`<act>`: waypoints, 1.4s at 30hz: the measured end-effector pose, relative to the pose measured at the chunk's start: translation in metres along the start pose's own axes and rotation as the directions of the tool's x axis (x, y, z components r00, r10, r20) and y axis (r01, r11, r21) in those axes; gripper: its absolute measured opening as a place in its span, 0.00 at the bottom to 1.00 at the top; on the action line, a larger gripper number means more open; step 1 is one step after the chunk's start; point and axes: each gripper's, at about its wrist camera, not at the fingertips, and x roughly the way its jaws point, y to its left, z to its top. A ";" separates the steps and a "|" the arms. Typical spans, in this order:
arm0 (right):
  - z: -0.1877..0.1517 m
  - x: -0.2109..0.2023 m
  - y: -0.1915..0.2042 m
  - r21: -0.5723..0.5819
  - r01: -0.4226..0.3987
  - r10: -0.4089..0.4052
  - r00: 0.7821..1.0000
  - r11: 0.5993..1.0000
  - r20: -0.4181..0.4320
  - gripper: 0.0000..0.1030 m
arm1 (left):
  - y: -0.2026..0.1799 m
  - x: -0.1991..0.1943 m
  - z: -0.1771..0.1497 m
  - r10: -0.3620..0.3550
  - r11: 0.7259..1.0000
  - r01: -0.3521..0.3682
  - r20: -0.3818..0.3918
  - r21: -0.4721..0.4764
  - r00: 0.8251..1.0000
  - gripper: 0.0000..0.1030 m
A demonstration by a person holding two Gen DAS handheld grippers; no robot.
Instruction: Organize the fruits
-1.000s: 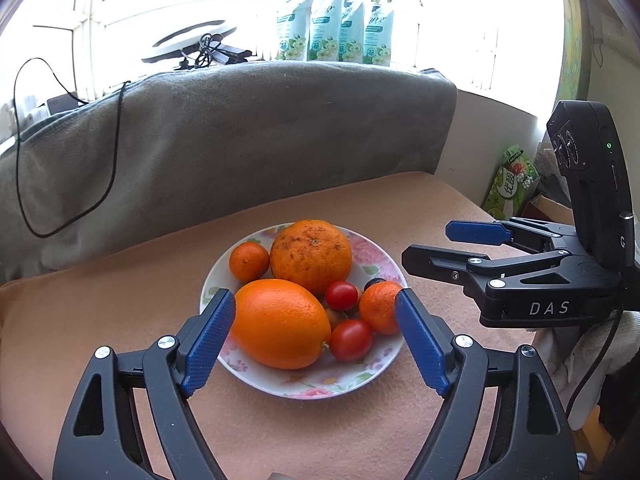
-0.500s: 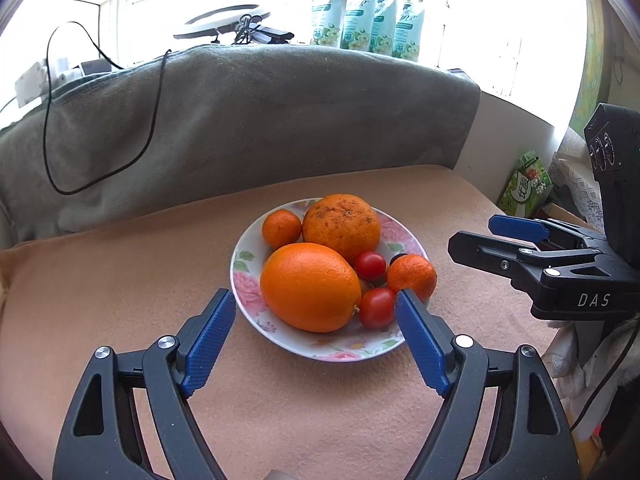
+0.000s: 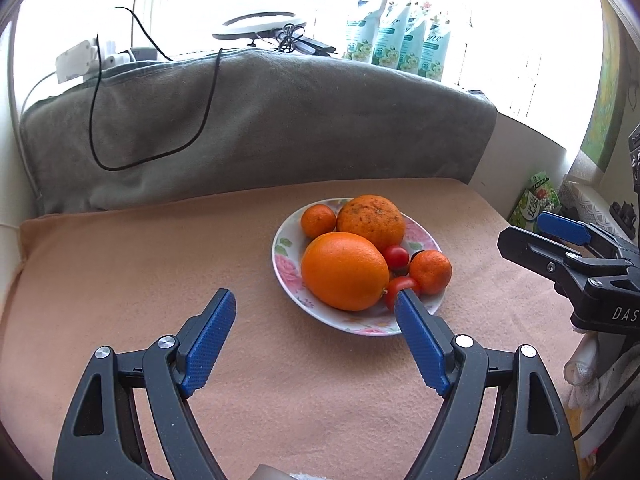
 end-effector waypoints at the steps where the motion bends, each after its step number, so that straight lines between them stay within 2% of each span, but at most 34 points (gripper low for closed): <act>1: 0.000 -0.002 0.002 -0.005 0.002 -0.002 1.000 1.000 0.006 1.00 | 0.000 -0.002 0.000 0.004 1.000 -0.004 0.004 0.000 1.000 0.80; 11: -0.006 -0.032 0.011 0.005 0.031 -0.032 0.997 0.999 0.069 1.00 | -0.004 -0.040 -0.011 0.046 0.999 -0.046 0.055 0.011 0.997 0.80; 19: -0.017 -0.045 0.009 0.052 0.018 -0.021 0.997 0.998 0.068 1.00 | 0.005 -0.063 -0.023 0.094 0.996 -0.095 0.064 -0.001 0.993 0.84; 42: -0.016 -0.052 0.015 0.033 0.041 -0.044 0.996 0.999 0.075 1.00 | 0.014 -0.079 -0.032 0.111 0.994 -0.108 0.075 -0.033 0.991 0.84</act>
